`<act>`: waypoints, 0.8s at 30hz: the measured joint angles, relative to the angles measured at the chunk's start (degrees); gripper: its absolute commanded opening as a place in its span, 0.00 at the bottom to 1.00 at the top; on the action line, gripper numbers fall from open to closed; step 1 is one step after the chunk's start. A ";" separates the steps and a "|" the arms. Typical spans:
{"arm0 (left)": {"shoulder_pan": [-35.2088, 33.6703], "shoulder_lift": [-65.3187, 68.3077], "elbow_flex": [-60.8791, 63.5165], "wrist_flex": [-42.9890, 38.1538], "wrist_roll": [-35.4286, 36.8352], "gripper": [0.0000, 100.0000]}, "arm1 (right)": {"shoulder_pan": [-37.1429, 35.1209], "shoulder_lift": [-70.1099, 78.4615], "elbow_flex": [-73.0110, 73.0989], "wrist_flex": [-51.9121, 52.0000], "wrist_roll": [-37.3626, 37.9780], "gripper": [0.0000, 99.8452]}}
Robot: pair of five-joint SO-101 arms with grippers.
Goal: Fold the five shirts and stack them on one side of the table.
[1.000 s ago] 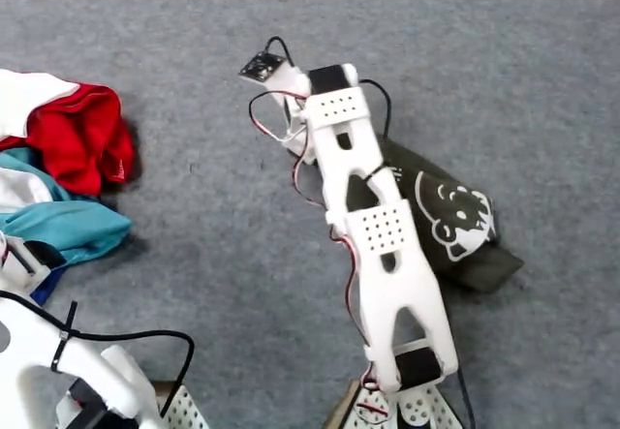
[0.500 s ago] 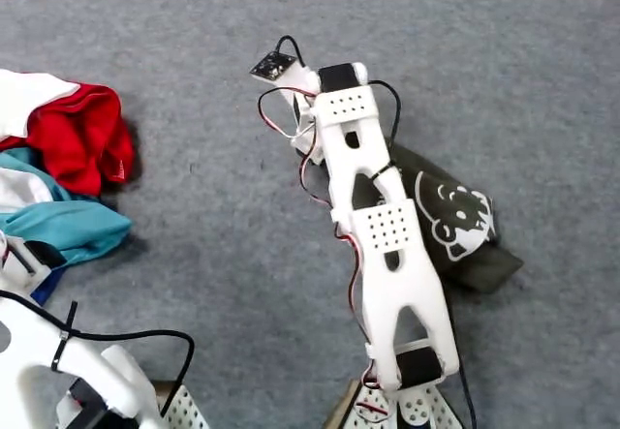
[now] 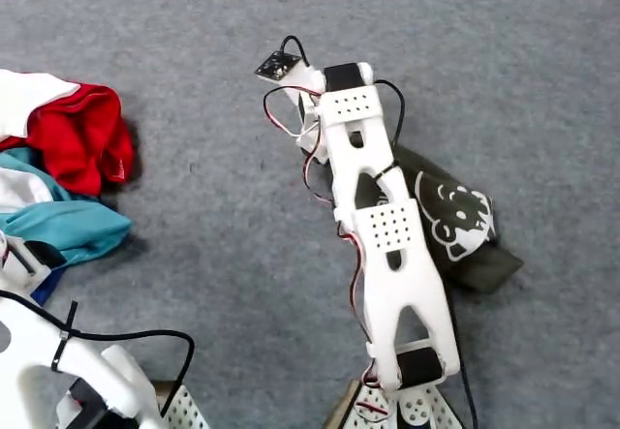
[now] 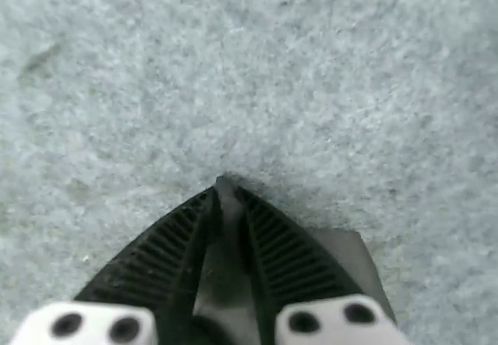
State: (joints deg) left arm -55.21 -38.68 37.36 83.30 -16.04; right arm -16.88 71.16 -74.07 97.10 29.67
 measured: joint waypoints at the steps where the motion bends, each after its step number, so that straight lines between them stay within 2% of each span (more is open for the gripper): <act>1: 0.00 0.00 0.00 0.00 0.00 0.29 | 0.00 0.00 0.00 0.00 0.00 0.00; 6: 0.00 0.00 0.00 0.00 0.00 0.29 | -0.18 -2.81 -0.35 1.41 0.00 0.00; 19: 0.00 0.00 0.00 0.00 0.09 0.29 | 0.26 -28.13 -18.11 4.04 0.09 0.00; 24: 5.01 0.00 0.00 0.00 0.09 0.29 | 2.02 -40.26 -18.99 3.08 0.09 0.00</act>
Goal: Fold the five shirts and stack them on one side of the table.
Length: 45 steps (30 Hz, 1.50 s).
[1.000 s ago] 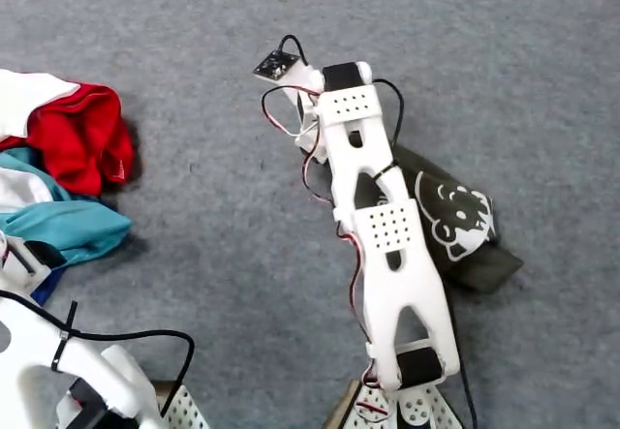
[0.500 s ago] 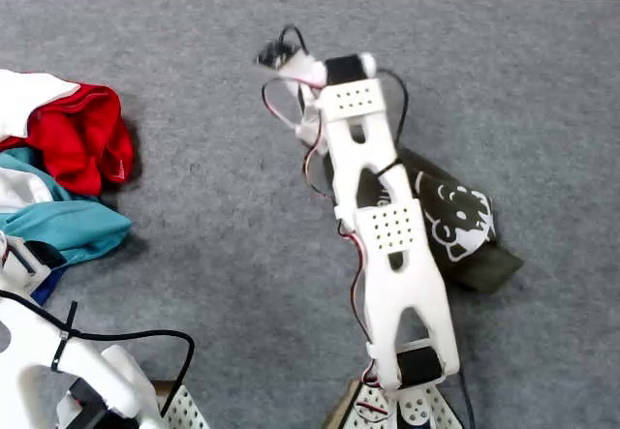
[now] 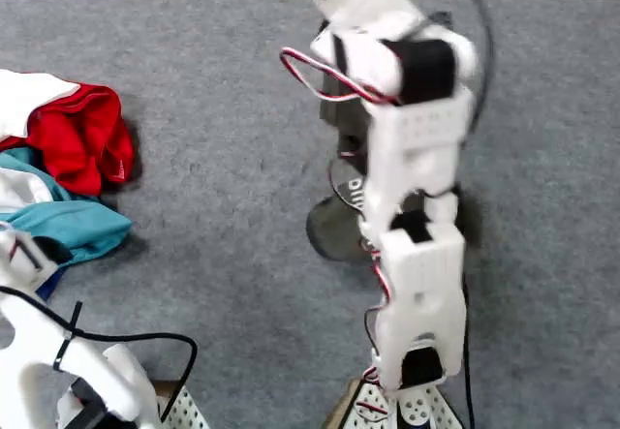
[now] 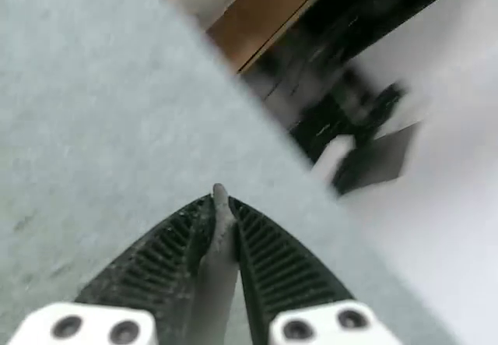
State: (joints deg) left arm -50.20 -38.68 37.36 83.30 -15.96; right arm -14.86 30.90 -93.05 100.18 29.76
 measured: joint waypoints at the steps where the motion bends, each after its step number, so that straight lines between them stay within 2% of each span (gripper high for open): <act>1: 1.67 0.00 0.00 0.00 0.00 0.29 | 0.88 -2.37 0.00 -0.88 0.00 0.00; 5: 9.58 0.00 -0.44 0.00 1.58 0.29 | 5.80 -11.87 0.00 -4.92 0.00 0.00; 10: 21.27 0.00 -5.36 0.00 10.29 0.29 | 15.56 -20.66 -0.97 -8.35 0.00 0.00; 15: 37.19 0.00 -10.20 -1.05 19.25 0.29 | 27.08 -22.86 -1.23 -7.38 0.00 0.01; 21: 55.91 1.58 -11.08 -11.16 22.15 0.29 | 36.66 -16.35 -1.58 0.26 0.00 0.01; 27: 65.93 16.35 -15.65 -17.93 24.00 0.29 | 45.63 1.32 -1.49 1.32 -2.46 0.01; 33: 72.62 39.03 -34.29 -15.56 30.59 0.29 | 51.16 19.60 -1.49 1.32 -2.55 0.01; 39: 79.12 61.54 -62.95 -10.73 38.51 0.29 | 53.98 33.14 -1.41 1.32 -2.73 0.00; 45: 84.04 84.57 -91.60 -10.55 44.40 0.29 | 55.21 41.67 -1.41 1.32 -5.80 0.00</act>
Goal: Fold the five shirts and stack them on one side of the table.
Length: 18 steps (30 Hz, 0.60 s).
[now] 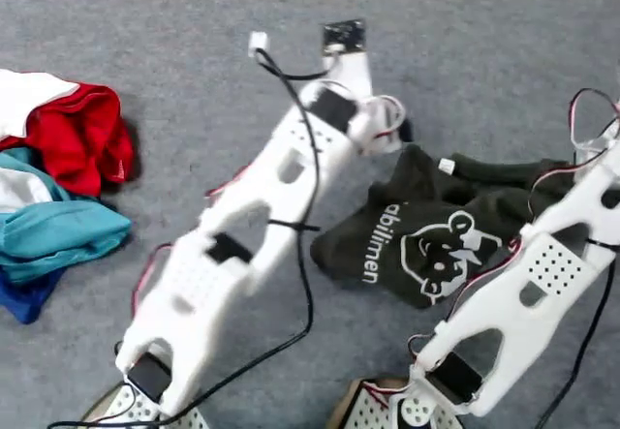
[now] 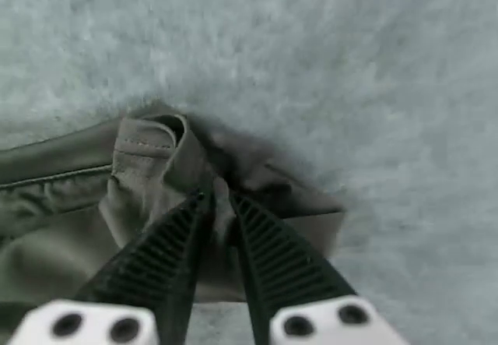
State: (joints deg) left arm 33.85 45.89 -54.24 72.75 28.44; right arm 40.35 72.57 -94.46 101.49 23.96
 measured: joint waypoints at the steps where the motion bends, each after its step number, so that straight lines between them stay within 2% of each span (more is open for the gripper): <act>1: 0.70 3.69 -4.31 0.18 0.62 0.29 | 0.00 1.14 0.00 0.00 -0.97 0.00; 6: 3.34 18.73 -22.24 0.53 4.75 0.29 | 0.00 4.40 0.00 -0.53 -7.30 0.00; 9: 3.52 25.05 -29.27 0.53 8.62 0.24 | 0.00 7.91 0.00 -2.02 -12.40 0.00; 14: 4.92 29.36 -35.25 0.53 9.67 0.14 | 0.00 8.18 0.00 -2.73 -15.12 0.00; 18: 4.92 30.42 -35.78 0.53 10.02 0.11 | 0.00 8.18 0.00 -3.43 -15.38 0.00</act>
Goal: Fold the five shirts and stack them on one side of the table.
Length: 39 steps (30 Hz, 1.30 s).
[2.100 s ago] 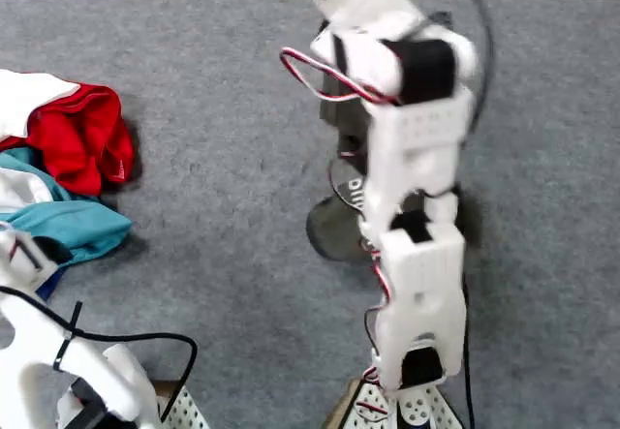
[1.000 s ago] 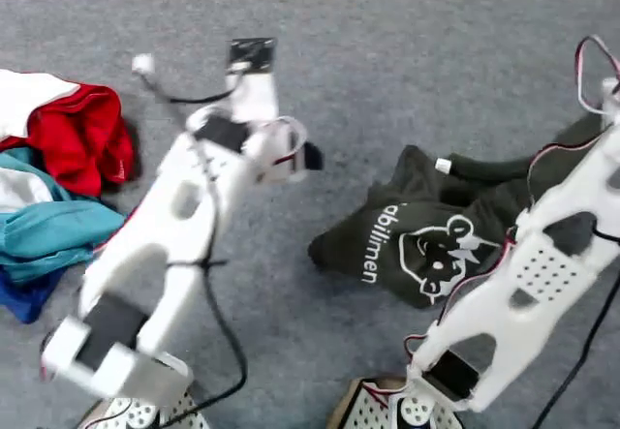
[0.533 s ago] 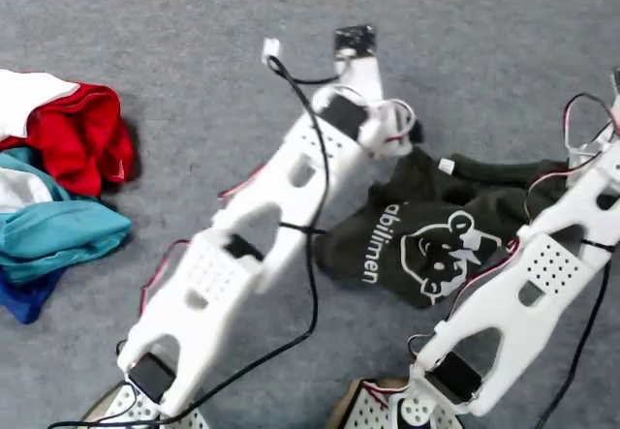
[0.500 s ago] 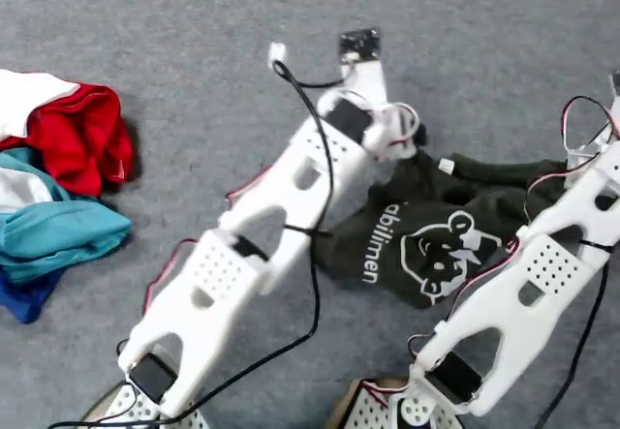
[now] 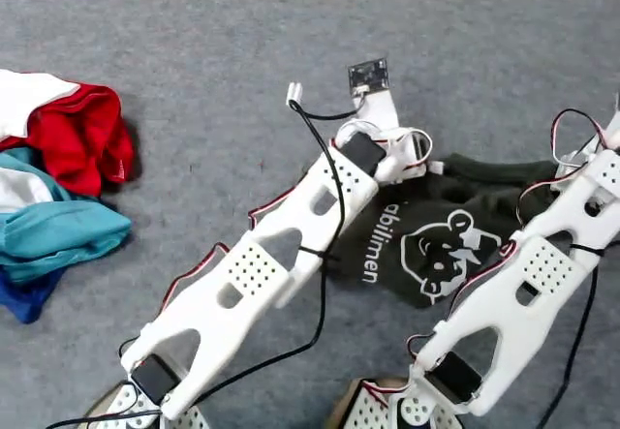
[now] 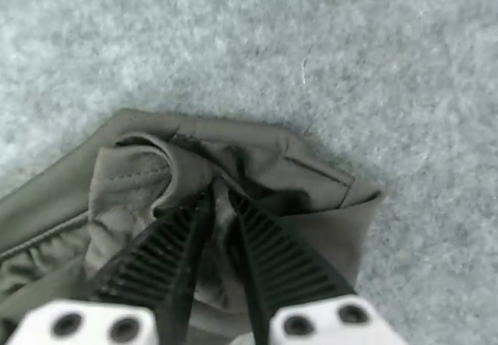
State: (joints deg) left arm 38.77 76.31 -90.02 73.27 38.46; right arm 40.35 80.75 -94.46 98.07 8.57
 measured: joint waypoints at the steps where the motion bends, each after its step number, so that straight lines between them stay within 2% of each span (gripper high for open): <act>1: 0.00 0.09 0.00 0.00 0.09 0.10 | 0.00 0.00 0.00 0.00 0.00 0.00; 6: 0.00 0.09 -0.09 0.00 0.09 0.02 | 0.00 0.00 0.00 0.00 0.00 0.00; 11: -0.09 0.09 -0.26 0.44 0.09 0.02 | 0.00 0.00 0.00 0.00 0.00 0.00; 15: -1.49 0.09 -2.90 4.40 0.09 0.02 | 0.00 -0.09 0.00 0.00 0.00 0.00; 20: -6.33 -5.89 -3.16 12.31 -3.69 0.02 | 0.00 -3.87 0.00 2.11 0.00 0.00; 28: -16.97 -26.37 -3.16 19.60 -9.93 0.02 | -3.78 -24.70 0.00 3.25 2.11 0.01; 39: -26.64 -50.90 -3.25 24.00 -10.90 0.02 | -11.16 -58.81 0.00 3.25 3.60 0.01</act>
State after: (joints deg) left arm 12.13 25.41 -93.27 97.27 27.56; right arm 29.19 21.93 -94.46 101.32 12.18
